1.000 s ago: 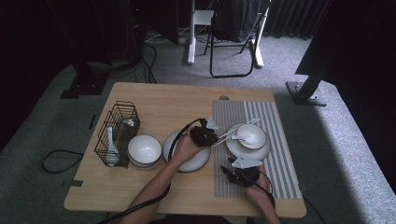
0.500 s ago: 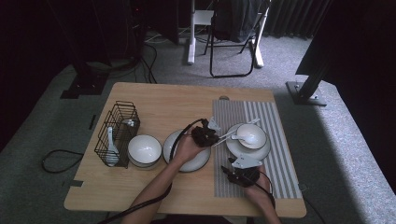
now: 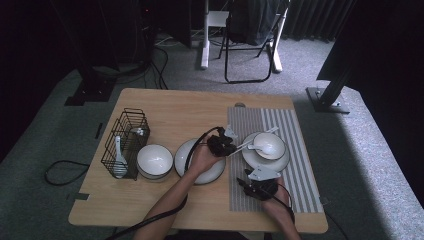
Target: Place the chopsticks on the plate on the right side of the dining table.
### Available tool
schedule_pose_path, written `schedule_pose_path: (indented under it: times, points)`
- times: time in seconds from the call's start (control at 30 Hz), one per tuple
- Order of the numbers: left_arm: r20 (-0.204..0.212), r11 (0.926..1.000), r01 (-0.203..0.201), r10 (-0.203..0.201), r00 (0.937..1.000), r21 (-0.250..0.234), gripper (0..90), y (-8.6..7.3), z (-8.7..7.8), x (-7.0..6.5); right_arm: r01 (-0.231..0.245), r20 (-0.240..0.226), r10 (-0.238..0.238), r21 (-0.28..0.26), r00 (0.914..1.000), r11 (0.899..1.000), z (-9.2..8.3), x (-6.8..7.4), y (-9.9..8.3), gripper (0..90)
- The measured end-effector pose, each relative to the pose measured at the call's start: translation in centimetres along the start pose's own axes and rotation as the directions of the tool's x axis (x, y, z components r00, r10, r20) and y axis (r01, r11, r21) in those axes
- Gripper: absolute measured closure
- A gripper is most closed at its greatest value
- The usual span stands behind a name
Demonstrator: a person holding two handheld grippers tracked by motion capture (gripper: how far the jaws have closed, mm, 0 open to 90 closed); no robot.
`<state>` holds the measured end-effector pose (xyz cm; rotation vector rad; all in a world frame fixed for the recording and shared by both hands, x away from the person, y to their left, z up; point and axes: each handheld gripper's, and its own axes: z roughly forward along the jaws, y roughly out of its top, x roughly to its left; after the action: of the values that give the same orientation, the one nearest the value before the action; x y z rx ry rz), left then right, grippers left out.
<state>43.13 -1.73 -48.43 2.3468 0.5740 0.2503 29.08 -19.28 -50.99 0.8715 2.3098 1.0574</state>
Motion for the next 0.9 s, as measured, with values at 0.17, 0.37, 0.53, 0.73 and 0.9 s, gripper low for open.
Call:
schedule_pose_path:
  times: [0.17,0.37,0.53,0.73,0.9]
  points:
    - [0.007,1.0,0.007,-0.007,1.0,-0.004,85.9,0.0,0.0,0.0,0.004,0.001,-0.004,0.001,1.0,1.0,0.0,0.0,0.0,54.5]
    - [0.028,0.9974,0.049,-0.047,0.9985,-0.053,79.3,-0.3,-0.5,0.2,-0.003,0.003,0.003,-0.001,1.0,1.0,-0.1,-0.1,0.0,54.1]
    - [0.022,0.9971,0.037,-0.036,0.9991,-0.066,73.8,0.0,-1.0,-0.3,-0.002,0.004,0.002,-0.003,1.0,1.0,-0.1,-0.1,0.0,54.0]
    - [0.003,0.9989,0.014,-0.014,0.9999,-0.044,65.1,-0.2,-0.7,-1.0,-0.005,0.004,0.005,-0.003,1.0,1.0,-0.1,-0.1,0.0,54.0]
    - [-0.012,0.9999,0.011,-0.011,0.9999,-0.012,65.2,-0.7,-0.2,-1.0,-0.007,0.005,0.007,-0.005,1.0,1.0,-0.2,-0.1,0.0,54.0]
